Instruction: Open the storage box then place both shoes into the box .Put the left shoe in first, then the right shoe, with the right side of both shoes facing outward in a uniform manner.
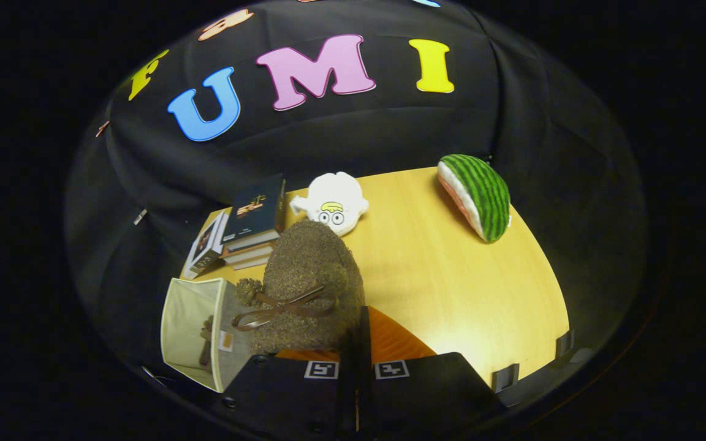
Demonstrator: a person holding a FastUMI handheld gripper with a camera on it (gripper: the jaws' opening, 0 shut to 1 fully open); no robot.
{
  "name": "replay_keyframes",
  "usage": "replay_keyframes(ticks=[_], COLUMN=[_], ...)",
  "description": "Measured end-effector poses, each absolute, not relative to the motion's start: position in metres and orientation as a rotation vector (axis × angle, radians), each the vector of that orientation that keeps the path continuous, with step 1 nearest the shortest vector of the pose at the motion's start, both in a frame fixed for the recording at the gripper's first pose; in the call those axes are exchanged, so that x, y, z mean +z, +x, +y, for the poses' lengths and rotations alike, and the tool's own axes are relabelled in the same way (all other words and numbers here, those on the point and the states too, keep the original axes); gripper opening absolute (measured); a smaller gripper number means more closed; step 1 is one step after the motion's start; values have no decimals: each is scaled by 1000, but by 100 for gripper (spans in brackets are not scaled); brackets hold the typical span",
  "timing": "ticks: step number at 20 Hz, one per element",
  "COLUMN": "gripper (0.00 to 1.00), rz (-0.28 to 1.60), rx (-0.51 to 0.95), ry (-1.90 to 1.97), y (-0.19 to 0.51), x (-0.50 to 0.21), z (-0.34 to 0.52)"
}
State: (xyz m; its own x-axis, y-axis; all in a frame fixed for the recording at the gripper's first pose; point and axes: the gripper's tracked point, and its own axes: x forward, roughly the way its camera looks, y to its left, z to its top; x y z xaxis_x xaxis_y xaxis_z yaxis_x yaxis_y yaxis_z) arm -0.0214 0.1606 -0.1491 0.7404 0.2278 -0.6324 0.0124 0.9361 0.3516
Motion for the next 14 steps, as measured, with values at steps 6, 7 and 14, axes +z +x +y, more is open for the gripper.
replay_keyframes(ticks=[6,7,14], gripper=[7,7,7], rz=[752,767,863], rx=[203,207,207], ry=[371,371,293], y=[-31,-32,-47], x=[-122,-122,-149], z=[257,272,369])
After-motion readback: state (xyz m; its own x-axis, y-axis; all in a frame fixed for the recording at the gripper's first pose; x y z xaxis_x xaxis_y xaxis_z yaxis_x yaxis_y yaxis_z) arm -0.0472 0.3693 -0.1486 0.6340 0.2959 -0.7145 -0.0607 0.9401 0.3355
